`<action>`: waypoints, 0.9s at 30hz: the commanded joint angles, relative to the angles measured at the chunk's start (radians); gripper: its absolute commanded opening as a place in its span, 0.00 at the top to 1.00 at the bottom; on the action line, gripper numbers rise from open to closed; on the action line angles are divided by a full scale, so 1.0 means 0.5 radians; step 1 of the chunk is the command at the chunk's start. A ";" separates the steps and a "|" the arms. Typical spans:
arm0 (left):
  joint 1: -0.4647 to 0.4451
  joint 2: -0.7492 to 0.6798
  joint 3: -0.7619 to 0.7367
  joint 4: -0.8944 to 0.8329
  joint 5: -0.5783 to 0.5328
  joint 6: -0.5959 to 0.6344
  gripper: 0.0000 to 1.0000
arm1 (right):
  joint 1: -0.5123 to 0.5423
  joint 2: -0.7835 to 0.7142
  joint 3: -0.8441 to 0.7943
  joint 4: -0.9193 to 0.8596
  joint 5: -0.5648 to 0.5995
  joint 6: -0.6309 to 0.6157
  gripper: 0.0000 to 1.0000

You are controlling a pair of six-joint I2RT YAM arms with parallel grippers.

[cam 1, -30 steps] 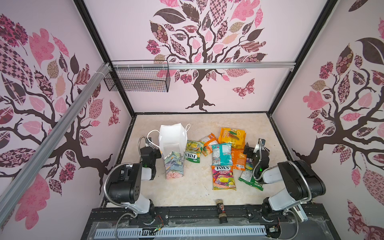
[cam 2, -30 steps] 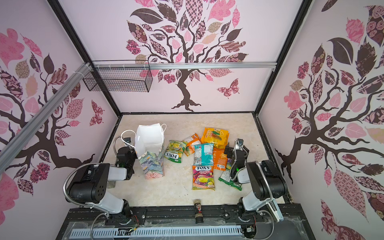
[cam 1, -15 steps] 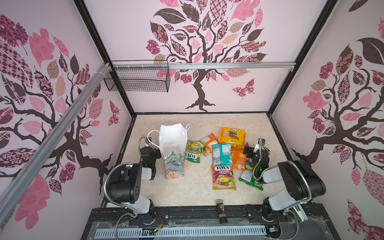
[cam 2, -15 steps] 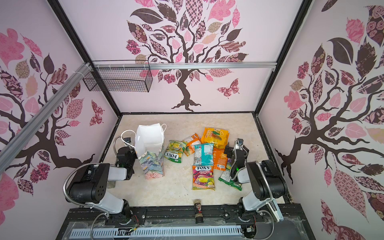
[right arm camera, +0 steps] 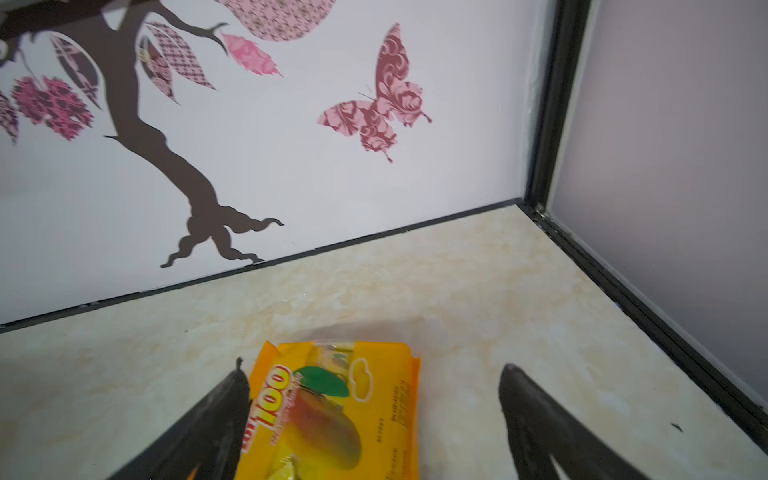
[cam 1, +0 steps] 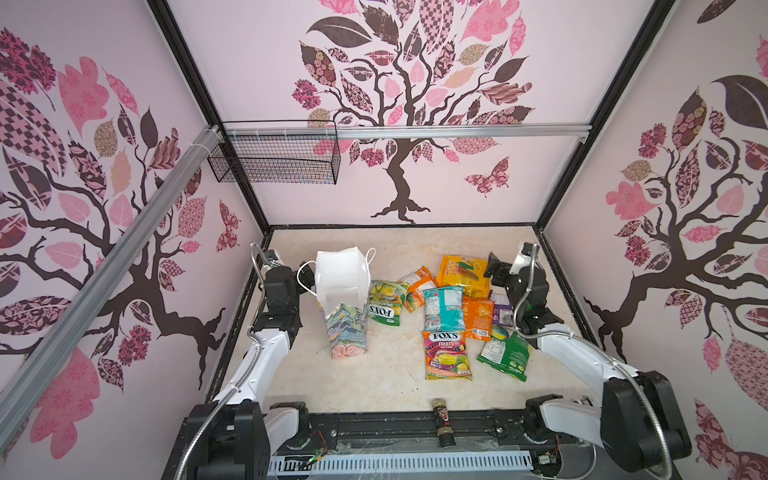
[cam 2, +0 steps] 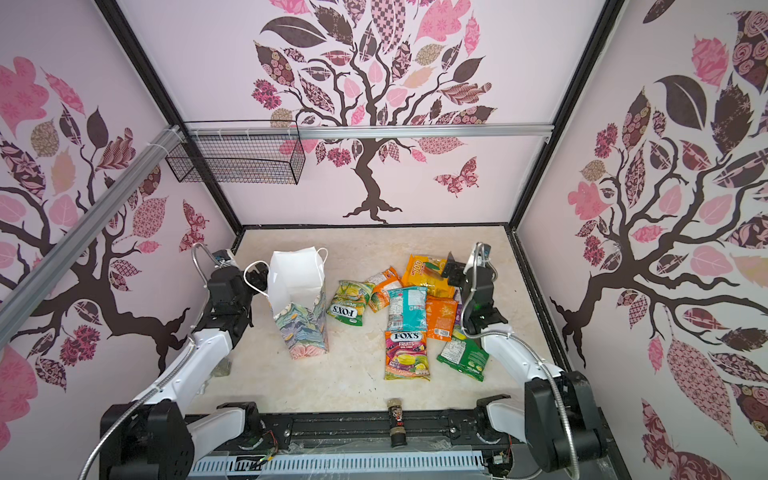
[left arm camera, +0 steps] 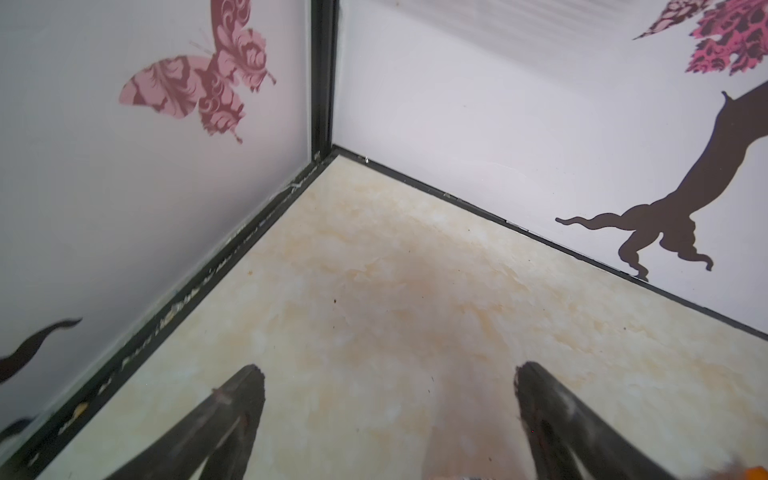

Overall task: Place the snacks into the paper bag
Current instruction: 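Raise both arms from rest toward the paper bag and snacks, then grasp the bag handle with the left gripper while the right reaches over snacks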

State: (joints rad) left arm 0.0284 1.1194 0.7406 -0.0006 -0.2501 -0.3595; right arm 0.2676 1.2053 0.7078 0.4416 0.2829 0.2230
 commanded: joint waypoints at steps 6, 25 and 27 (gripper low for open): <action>0.038 -0.271 0.630 -1.233 -0.039 -0.257 0.02 | 0.982 0.036 0.623 -0.731 0.297 0.269 0.07; 0.142 -0.835 1.161 -2.144 0.096 0.017 0.02 | 1.285 0.030 0.477 -0.422 -0.570 -0.136 0.27; 0.140 -0.840 1.172 -2.145 0.148 0.028 0.02 | 1.359 0.086 0.559 -0.478 -0.481 -0.178 0.27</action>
State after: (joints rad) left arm 0.0959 0.7040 1.2922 -1.0210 -0.2043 -0.3653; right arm 0.9096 1.2232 0.9241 0.1818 0.0654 0.1734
